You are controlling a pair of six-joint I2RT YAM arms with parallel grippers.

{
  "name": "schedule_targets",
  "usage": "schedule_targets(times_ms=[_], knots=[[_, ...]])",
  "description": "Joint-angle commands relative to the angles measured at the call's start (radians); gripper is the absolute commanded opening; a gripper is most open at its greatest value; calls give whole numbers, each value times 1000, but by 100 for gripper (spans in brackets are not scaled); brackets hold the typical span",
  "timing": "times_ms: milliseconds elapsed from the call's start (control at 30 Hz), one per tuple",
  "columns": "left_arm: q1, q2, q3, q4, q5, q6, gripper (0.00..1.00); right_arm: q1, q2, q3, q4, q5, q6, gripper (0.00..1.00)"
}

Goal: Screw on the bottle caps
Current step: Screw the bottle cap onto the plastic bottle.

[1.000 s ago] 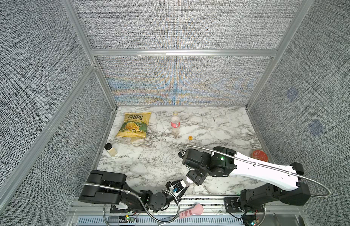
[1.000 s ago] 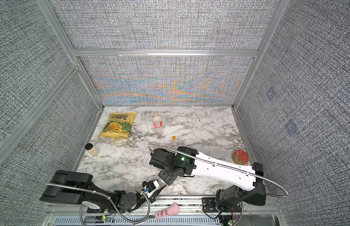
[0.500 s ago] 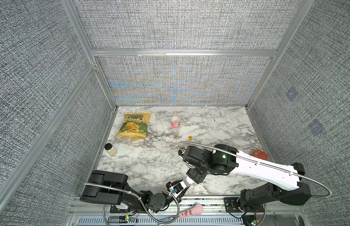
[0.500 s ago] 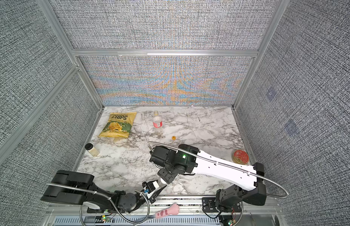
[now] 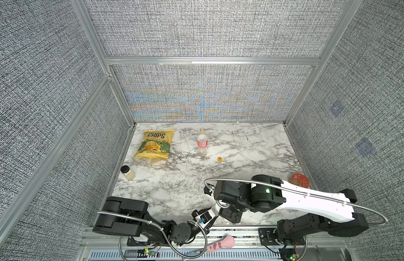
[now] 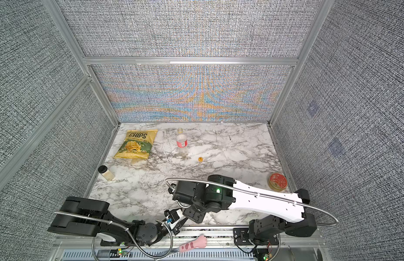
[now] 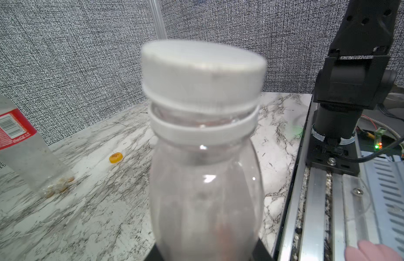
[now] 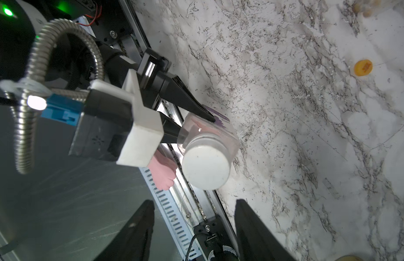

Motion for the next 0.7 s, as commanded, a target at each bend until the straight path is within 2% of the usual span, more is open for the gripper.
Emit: schedule_targets(times_ms=[0, 200, 367, 667], knots=[[0, 0, 6, 58, -7, 5, 34, 3, 16, -14, -31, 60, -10, 59], [0, 1, 6, 57, -7, 3, 34, 2, 48, -12, -36, 145, 6, 59], [0, 1, 6, 57, -6, 5, 34, 6, 44, -20, 9, 78, -2, 59], [-1, 1, 7, 55, -3, 6, 34, 6, 57, -36, 18, 76, -4, 58]])
